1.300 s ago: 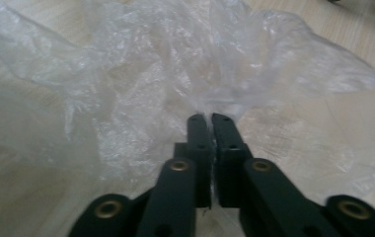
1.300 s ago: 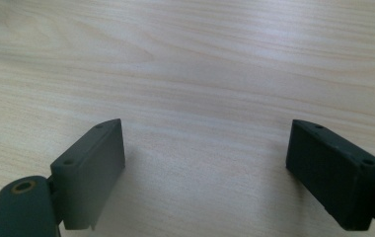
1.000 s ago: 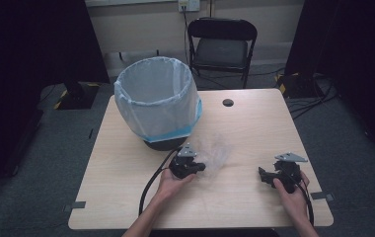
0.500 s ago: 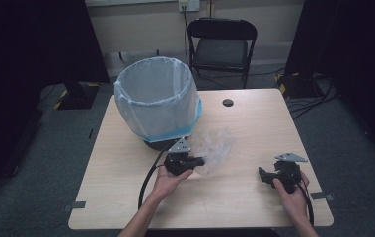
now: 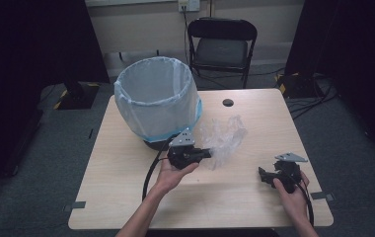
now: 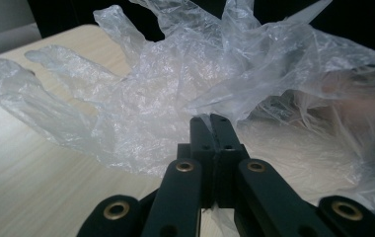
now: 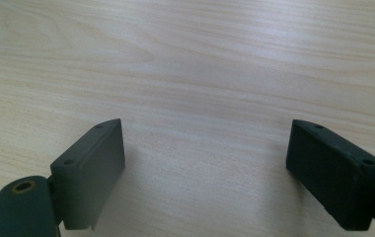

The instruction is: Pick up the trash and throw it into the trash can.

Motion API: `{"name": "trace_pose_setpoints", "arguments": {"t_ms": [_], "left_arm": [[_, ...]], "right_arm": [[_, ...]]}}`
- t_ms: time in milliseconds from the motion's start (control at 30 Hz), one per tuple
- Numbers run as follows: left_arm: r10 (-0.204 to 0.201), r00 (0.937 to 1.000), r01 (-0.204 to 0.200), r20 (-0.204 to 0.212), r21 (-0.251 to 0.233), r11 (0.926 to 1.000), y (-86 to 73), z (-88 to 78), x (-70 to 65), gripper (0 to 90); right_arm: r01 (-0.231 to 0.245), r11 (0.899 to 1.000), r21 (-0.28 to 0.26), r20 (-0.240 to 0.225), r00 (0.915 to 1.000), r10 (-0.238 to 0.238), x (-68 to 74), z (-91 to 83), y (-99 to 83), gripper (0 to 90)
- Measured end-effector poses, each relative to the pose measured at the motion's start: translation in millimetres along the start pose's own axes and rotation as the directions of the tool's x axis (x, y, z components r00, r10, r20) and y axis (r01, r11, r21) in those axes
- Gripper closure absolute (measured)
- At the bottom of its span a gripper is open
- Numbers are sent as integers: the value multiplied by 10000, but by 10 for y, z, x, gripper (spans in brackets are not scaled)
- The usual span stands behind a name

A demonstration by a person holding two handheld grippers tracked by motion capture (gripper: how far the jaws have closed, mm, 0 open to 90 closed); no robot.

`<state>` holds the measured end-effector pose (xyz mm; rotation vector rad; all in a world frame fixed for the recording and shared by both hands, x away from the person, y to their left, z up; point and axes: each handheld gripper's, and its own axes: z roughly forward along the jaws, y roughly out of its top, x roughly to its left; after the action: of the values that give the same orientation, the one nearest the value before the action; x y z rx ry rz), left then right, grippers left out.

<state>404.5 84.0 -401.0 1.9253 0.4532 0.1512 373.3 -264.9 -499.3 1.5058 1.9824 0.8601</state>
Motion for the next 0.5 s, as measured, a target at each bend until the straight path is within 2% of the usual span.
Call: {"name": "trace_pose_setpoints", "arguments": {"t_ms": [233, 467, 500], "left_arm": [[287, 9995, -282, 117, -381, 9989, 202, -90, -18, 900], [545, 9985, -547, -47, -931, 9942, 472, -229, 18, 900], [545, 9985, -547, -47, -931, 9942, 472, -229, 18, 900]], "right_arm": [[3, 10000, -1, 0, 10000, -3, 0, 0, 0, 141], [13, 10000, -6, 9, 10000, -13, -1, 0, 0, 141], [13, 10000, -6, 9, 10000, -13, -1, 0, 0, 141]]}}
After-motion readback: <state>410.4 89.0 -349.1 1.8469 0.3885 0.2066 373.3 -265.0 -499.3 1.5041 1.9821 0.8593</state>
